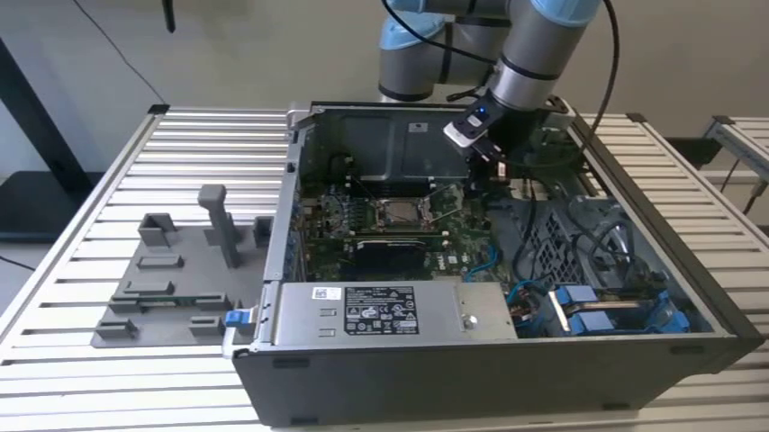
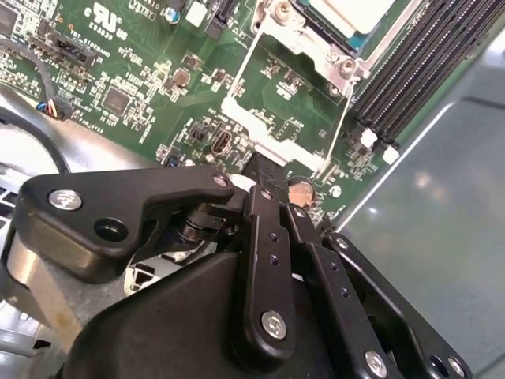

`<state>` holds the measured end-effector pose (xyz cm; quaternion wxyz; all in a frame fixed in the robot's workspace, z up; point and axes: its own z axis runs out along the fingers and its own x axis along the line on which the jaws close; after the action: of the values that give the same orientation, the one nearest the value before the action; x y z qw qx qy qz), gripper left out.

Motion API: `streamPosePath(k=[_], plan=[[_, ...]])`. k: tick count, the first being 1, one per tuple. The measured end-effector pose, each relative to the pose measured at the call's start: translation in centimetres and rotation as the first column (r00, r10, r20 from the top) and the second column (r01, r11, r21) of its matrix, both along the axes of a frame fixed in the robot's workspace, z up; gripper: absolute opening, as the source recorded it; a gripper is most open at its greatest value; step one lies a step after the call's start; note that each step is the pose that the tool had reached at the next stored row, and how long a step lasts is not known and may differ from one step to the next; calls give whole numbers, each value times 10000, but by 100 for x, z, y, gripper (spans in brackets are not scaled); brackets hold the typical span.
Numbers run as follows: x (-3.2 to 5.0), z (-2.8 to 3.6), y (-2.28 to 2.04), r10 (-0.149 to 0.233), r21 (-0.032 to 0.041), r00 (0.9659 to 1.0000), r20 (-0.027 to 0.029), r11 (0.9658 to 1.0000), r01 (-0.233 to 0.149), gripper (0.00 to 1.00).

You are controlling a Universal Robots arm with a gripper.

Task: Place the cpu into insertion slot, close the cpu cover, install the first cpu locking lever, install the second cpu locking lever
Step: 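Close the cpu cover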

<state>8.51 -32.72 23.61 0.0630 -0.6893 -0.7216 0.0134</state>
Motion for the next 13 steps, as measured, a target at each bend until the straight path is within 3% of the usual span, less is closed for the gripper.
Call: streamPosePath(k=[3,7,13], plan=[[-43,15,-6,0,-3,10000,-1,10000,0,11],[-90,86,-13,0,-1,10000,-1,10000,0,11],[-222,148,-38,-1,9,10000,-1,10000,1,11]])
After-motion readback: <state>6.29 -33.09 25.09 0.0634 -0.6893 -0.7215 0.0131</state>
